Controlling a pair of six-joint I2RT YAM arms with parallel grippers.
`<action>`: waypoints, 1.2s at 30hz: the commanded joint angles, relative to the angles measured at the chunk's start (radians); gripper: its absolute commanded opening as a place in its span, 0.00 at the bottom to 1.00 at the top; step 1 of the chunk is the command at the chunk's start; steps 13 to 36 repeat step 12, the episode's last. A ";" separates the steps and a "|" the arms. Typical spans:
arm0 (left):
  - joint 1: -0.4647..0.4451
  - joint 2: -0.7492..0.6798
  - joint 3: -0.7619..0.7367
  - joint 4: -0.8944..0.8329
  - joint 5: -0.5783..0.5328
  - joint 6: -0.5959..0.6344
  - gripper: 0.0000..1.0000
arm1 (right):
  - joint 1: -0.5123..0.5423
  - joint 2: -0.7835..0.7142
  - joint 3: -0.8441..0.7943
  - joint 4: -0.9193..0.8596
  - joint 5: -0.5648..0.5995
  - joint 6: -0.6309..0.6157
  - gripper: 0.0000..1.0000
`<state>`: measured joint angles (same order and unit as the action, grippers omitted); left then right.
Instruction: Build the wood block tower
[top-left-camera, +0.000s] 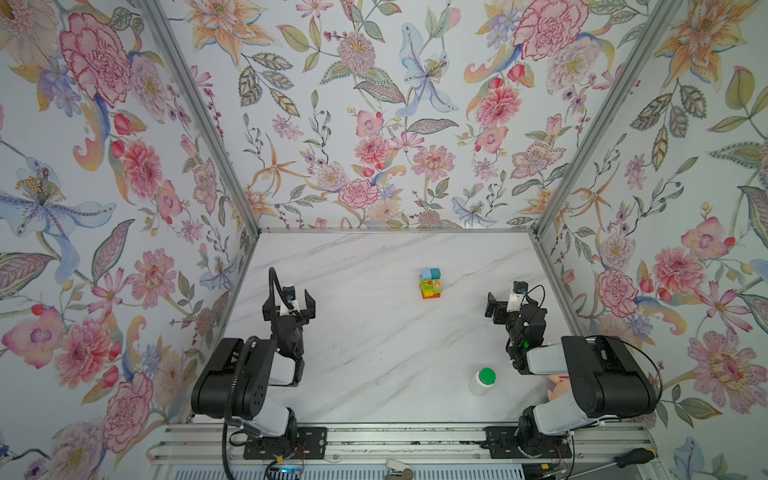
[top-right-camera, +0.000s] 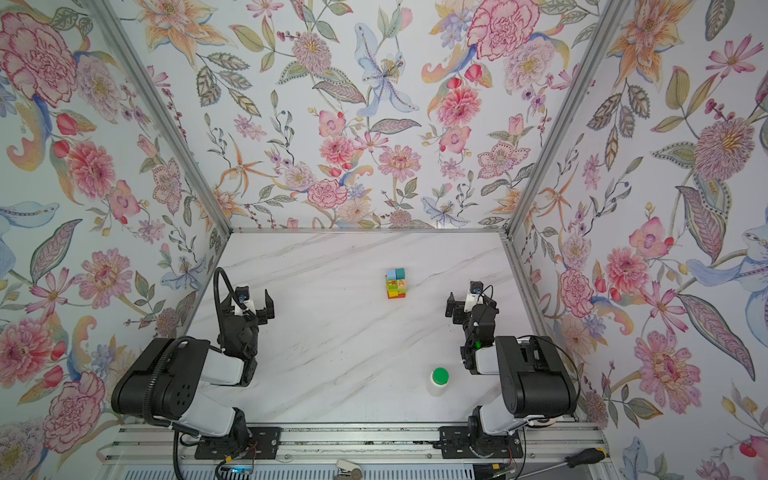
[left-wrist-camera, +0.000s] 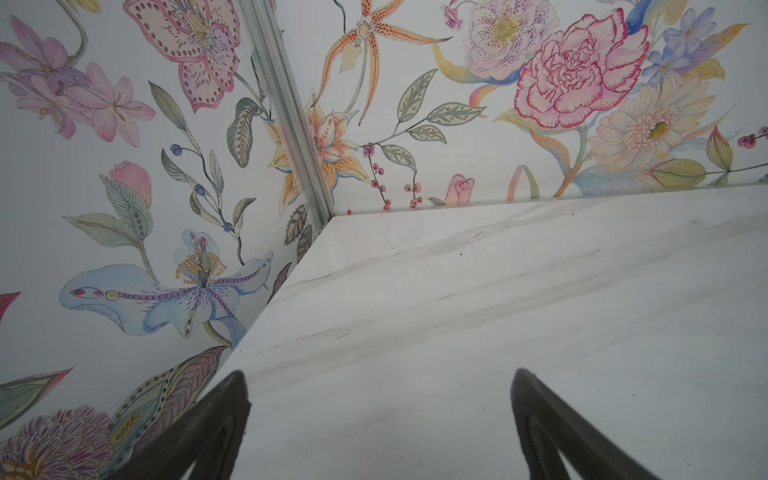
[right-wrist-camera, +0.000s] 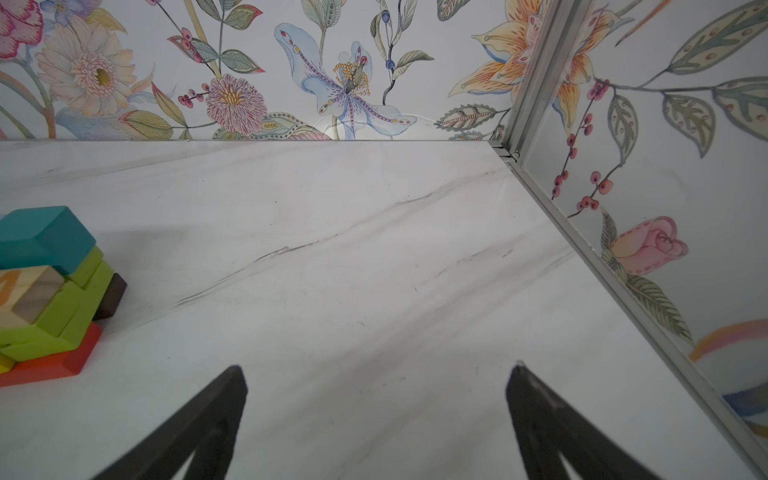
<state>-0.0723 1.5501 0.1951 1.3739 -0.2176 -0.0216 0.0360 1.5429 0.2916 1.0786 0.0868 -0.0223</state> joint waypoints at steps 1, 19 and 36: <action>-0.007 0.005 0.017 0.027 -0.015 0.010 0.99 | -0.005 0.003 0.005 0.019 0.004 -0.007 0.99; -0.007 0.005 0.017 0.028 -0.015 0.010 0.99 | -0.012 0.004 0.006 0.014 -0.009 -0.004 0.99; -0.007 0.005 0.017 0.028 -0.015 0.010 0.99 | -0.012 0.004 0.006 0.014 -0.009 -0.004 0.99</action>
